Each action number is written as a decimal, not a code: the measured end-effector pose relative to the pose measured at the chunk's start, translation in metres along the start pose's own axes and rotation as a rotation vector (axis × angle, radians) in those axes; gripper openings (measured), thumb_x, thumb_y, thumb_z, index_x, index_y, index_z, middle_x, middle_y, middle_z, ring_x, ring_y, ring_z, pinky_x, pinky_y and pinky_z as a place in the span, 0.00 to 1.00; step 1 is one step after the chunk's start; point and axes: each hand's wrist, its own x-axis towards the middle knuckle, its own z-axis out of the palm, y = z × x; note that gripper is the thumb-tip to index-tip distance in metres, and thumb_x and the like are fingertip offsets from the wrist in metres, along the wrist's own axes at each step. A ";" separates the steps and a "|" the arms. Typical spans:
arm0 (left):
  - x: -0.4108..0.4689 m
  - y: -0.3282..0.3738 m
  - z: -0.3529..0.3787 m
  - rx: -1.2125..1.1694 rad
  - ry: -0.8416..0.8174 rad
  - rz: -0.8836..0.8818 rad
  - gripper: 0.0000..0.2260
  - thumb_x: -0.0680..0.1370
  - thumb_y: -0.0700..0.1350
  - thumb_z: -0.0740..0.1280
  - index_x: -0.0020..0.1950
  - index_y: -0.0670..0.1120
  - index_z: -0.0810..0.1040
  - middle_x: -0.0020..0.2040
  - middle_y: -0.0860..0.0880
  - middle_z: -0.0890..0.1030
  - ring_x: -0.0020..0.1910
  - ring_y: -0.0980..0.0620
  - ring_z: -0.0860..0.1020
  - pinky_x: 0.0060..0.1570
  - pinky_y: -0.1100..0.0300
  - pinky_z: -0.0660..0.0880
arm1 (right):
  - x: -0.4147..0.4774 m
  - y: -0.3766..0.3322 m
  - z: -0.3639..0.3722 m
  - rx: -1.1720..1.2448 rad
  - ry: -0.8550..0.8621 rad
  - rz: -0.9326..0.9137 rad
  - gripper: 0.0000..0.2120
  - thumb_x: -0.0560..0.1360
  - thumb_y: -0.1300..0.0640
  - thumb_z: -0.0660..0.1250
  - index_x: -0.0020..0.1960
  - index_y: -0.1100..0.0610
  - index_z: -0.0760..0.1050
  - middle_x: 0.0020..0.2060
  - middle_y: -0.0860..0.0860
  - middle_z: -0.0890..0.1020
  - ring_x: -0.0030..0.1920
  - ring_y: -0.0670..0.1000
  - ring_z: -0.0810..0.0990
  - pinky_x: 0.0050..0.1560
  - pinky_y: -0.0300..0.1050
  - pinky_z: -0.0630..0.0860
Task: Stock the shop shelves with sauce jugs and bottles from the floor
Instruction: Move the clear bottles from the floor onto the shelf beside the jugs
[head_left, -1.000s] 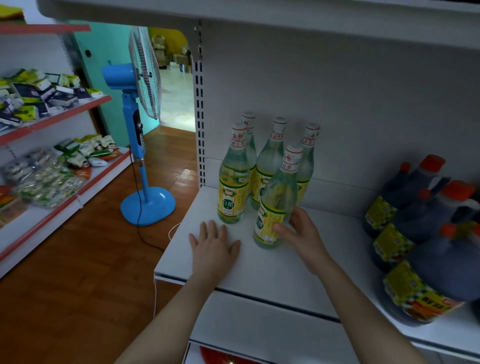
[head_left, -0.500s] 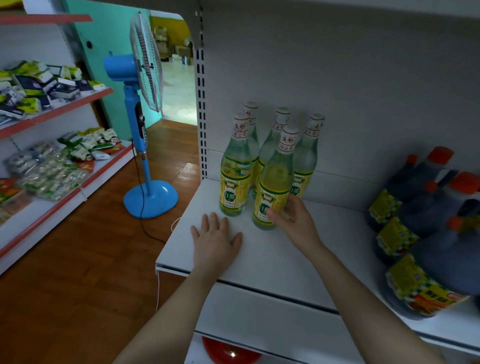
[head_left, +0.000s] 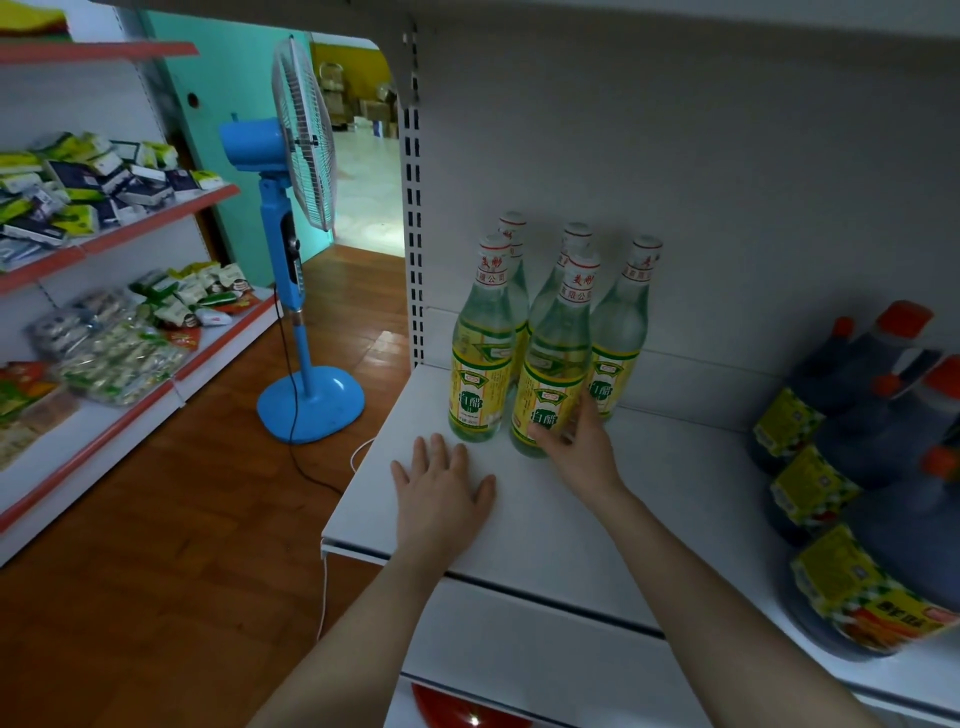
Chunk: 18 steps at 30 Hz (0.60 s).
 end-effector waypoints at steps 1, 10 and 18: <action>0.000 0.000 0.000 -0.001 0.002 0.000 0.28 0.79 0.60 0.50 0.75 0.46 0.56 0.77 0.44 0.52 0.76 0.42 0.47 0.72 0.41 0.46 | 0.000 0.002 0.000 0.001 0.002 0.000 0.35 0.69 0.63 0.72 0.71 0.58 0.59 0.61 0.50 0.75 0.58 0.47 0.74 0.60 0.43 0.72; 0.000 0.000 -0.001 0.001 -0.010 -0.001 0.28 0.79 0.60 0.50 0.75 0.46 0.56 0.77 0.44 0.51 0.76 0.43 0.46 0.72 0.42 0.45 | -0.003 0.028 0.008 -0.040 0.056 0.079 0.28 0.68 0.61 0.74 0.64 0.58 0.68 0.55 0.51 0.77 0.57 0.51 0.76 0.54 0.40 0.69; 0.000 0.000 0.000 0.004 -0.009 -0.001 0.28 0.79 0.60 0.50 0.75 0.46 0.55 0.77 0.44 0.51 0.76 0.43 0.46 0.72 0.42 0.45 | -0.003 0.030 0.007 -0.055 0.028 0.096 0.32 0.66 0.55 0.74 0.67 0.56 0.67 0.60 0.52 0.77 0.60 0.51 0.75 0.62 0.49 0.72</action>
